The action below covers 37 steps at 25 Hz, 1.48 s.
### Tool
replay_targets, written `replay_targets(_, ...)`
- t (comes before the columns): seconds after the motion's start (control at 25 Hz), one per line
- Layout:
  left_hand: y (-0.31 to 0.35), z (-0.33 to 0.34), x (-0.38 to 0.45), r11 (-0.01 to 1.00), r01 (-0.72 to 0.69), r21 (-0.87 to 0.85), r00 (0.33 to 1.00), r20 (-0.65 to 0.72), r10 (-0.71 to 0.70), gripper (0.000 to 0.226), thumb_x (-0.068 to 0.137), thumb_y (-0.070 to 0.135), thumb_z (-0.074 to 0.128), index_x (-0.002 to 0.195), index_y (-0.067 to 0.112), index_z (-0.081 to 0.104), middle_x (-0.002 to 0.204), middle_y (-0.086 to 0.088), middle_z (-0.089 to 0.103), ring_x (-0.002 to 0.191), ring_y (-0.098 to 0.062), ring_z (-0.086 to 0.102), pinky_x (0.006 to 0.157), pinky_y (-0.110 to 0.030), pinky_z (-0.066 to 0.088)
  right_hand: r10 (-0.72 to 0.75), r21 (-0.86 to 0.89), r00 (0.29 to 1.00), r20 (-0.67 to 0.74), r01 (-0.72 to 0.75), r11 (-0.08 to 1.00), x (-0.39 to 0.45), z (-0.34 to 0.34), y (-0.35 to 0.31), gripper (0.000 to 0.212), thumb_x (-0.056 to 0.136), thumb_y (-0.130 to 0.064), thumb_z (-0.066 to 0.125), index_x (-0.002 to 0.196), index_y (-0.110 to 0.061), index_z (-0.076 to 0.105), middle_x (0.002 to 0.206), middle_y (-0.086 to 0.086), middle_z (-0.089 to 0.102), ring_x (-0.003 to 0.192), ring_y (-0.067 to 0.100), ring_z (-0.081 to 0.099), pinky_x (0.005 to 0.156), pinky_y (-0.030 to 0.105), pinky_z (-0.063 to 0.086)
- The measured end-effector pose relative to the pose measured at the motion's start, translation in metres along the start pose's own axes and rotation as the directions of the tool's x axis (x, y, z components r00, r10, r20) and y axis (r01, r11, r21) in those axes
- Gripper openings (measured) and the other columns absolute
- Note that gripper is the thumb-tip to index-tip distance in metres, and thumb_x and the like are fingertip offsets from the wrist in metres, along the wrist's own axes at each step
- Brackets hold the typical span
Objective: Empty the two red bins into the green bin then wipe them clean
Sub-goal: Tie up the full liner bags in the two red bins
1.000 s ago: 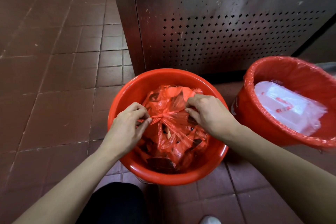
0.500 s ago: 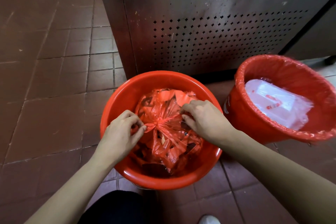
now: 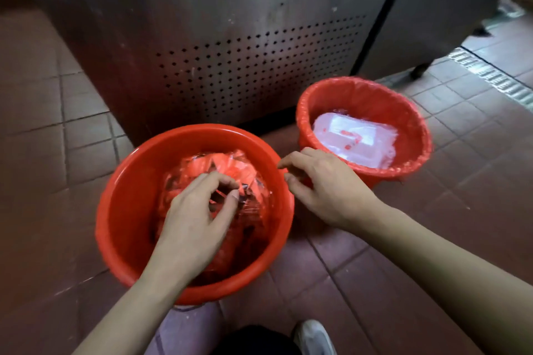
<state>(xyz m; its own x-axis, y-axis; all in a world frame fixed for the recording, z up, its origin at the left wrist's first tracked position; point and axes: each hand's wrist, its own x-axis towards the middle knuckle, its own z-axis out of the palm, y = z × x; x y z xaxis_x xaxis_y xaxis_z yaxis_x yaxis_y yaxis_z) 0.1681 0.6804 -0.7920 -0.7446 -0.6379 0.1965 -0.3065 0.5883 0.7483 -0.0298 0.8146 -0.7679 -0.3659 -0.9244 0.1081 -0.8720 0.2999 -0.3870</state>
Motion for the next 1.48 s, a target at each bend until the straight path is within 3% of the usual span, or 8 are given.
replay_targets(0.2,0.058,0.019,0.002,0.991,-0.072,-0.115,0.995,0.065,0.08,0.012,0.094,0.017,0.066,0.097,0.028,0.069,0.095,0.02,0.069,0.093,0.004,0.062,0.081,-0.002,0.038,0.191,0.047,0.974,-0.123,-0.186,0.981,-0.058,-0.056,0.025,0.02,0.094,-0.023,0.06,0.111,-0.027,0.069,0.092,-0.004,0.064,0.082,0.011,0.059,0.08,0.035,0.049)
replay_targets(0.4,0.104,0.05,0.004,0.989,-0.085,-0.124,0.989,0.108,0.098,0.011,0.095,0.021,0.065,0.096,0.031,0.067,0.087,0.021,0.068,0.072,-0.003,0.063,0.064,-0.014,0.042,0.291,0.1,0.929,-0.228,-0.275,0.956,-0.098,-0.094,0.073,0.018,0.094,-0.02,0.061,0.108,-0.027,0.072,0.088,-0.015,0.062,0.079,0.001,0.056,0.078,0.024,0.045)
replay_targets(0.48,0.119,0.071,0.008,0.991,-0.088,-0.099,0.991,0.097,0.097,0.011,0.095,0.022,0.065,0.096,0.032,0.067,0.09,0.023,0.068,0.075,-0.007,0.064,0.063,-0.017,0.043,0.308,0.129,0.914,-0.263,-0.283,0.95,-0.108,-0.106,0.104,0.019,0.093,-0.02,0.061,0.106,-0.029,0.072,0.089,-0.014,0.065,0.082,0.002,0.058,0.08,0.022,0.045)
replay_targets(0.8,0.203,0.188,0.044,0.998,-0.055,0.013,0.997,0.062,0.054,0.013,0.094,0.014,0.067,0.094,0.028,0.069,0.078,0.014,0.069,0.051,0.003,0.051,0.051,-0.006,0.033,0.349,0.301,0.871,-0.346,-0.25,0.921,-0.128,-0.14,0.269,0.016,0.094,-0.021,0.063,0.102,-0.031,0.073,0.089,-0.011,0.069,0.079,0.007,0.061,0.077,0.021,0.046)
replay_targets(1.08,0.238,0.235,0.089,0.99,0.078,0.122,0.997,0.016,-0.08,0.012,0.094,0.02,0.067,0.096,0.032,0.069,0.081,0.01,0.071,0.071,-0.012,0.064,0.064,-0.018,0.045,0.382,0.456,0.872,-0.307,-0.218,0.863,-0.098,-0.158,0.36,0.017,0.094,-0.015,0.063,0.098,-0.027,0.074,0.087,-0.014,0.071,0.08,-0.003,0.061,0.074,0.005,0.04)
replay_targets(1.2,0.236,0.228,0.103,0.977,0.134,0.165,0.991,0.007,-0.137,0.013,0.093,0.019,0.068,0.096,0.033,0.068,0.085,0.016,0.071,0.079,-0.007,0.066,0.069,-0.013,0.044,0.382,0.483,0.888,-0.258,-0.224,0.847,-0.07,-0.166,0.371,0.017,0.094,-0.014,0.063,0.094,-0.026,0.074,0.081,-0.014,0.071,0.076,-0.002,0.062,0.07,0.009,0.044)
replay_targets(1.32,0.22,0.219,0.121,0.973,0.176,0.15,0.984,-0.043,-0.171,0.016,0.093,0.017,0.067,0.095,0.033,0.068,0.084,0.015,0.072,0.081,-0.006,0.067,0.075,-0.019,0.048,0.374,0.478,0.896,-0.24,-0.226,0.849,-0.043,-0.166,0.381,0.015,0.093,-0.017,0.063,0.093,-0.028,0.074,0.076,-0.015,0.07,0.073,-0.002,0.061,0.069,0.015,0.046)
replay_targets(1.48,0.172,0.216,0.143,0.961,0.264,0.078,0.951,-0.185,-0.246,0.017,0.096,0.015,0.063,0.096,0.032,0.067,0.085,0.012,0.072,0.082,-0.005,0.067,0.072,-0.012,0.047,0.392,0.414,0.897,-0.205,-0.283,0.865,0.004,-0.15,0.39,0.015,0.092,-0.02,0.063,0.092,-0.029,0.074,0.072,-0.015,0.069,0.069,0.001,0.062,0.072,0.028,0.051)
